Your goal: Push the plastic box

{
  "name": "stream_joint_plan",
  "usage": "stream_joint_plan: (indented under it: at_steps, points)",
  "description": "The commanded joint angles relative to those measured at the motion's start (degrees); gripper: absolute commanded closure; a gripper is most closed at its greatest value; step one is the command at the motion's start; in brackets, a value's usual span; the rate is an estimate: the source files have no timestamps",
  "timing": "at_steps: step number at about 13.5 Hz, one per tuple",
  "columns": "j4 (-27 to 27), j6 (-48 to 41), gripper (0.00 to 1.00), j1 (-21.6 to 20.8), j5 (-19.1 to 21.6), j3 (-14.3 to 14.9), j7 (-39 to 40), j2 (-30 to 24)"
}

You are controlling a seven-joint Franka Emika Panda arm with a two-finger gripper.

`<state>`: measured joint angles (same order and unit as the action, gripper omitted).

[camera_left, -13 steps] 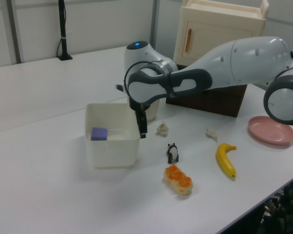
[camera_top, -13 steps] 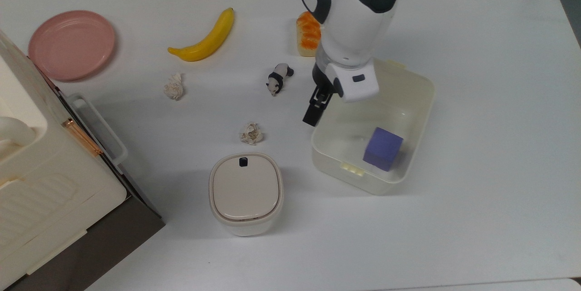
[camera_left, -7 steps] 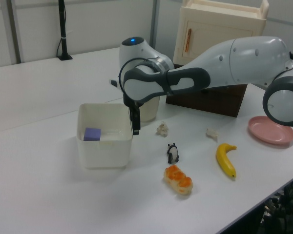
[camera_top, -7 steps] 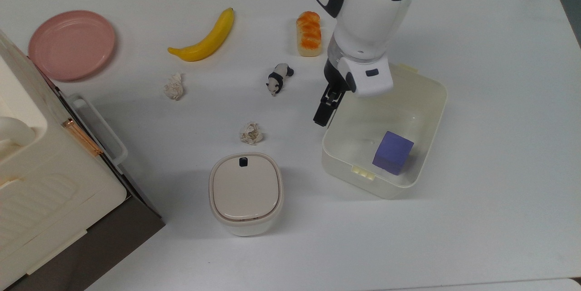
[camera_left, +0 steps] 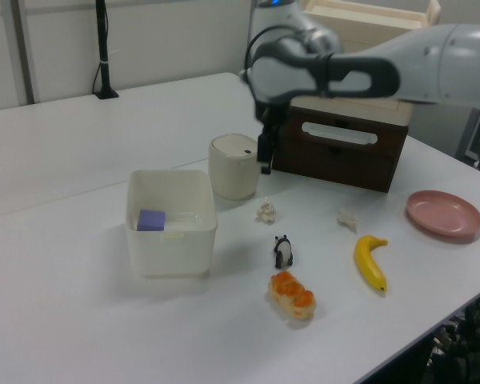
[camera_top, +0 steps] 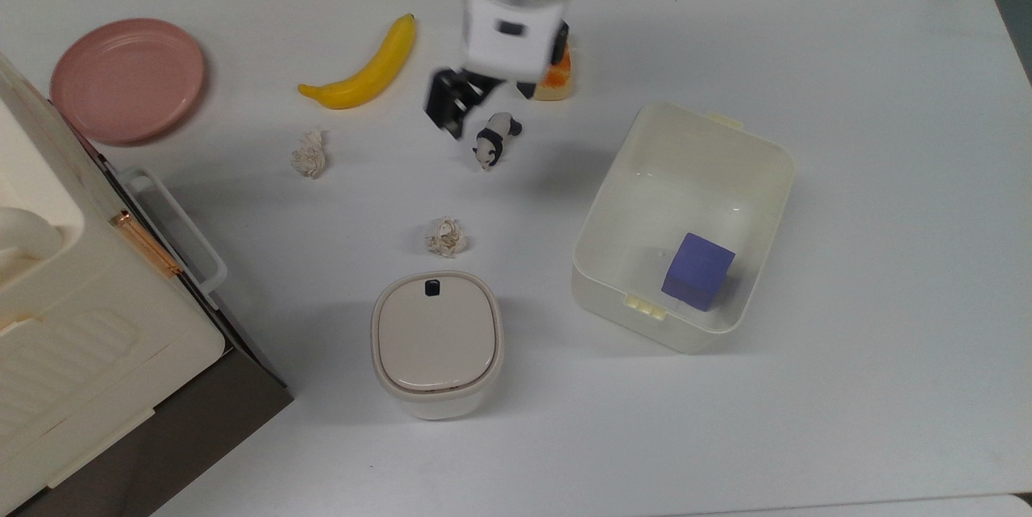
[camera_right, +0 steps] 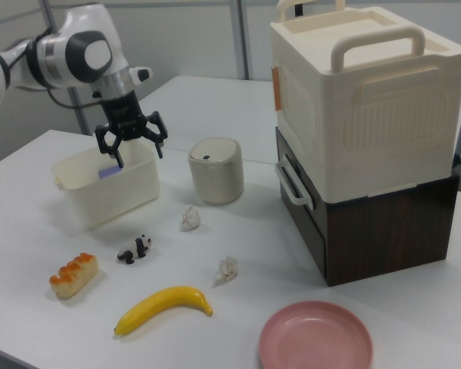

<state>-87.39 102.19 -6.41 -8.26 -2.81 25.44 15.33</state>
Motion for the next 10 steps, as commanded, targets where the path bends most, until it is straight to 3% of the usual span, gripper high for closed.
stream_joint_plan:
  at_steps: [1,3,10]
  points:
    - [-2.5,-1.7,0.00,4.4,4.3,-0.4,-21.0,-5.7]
    - [-2.5,-1.7,0.00,6.1,4.0,-0.4,-37.7,-6.5]
    - [-2.5,-1.7,0.00,6.9,4.3,0.2,-38.3,-7.9]
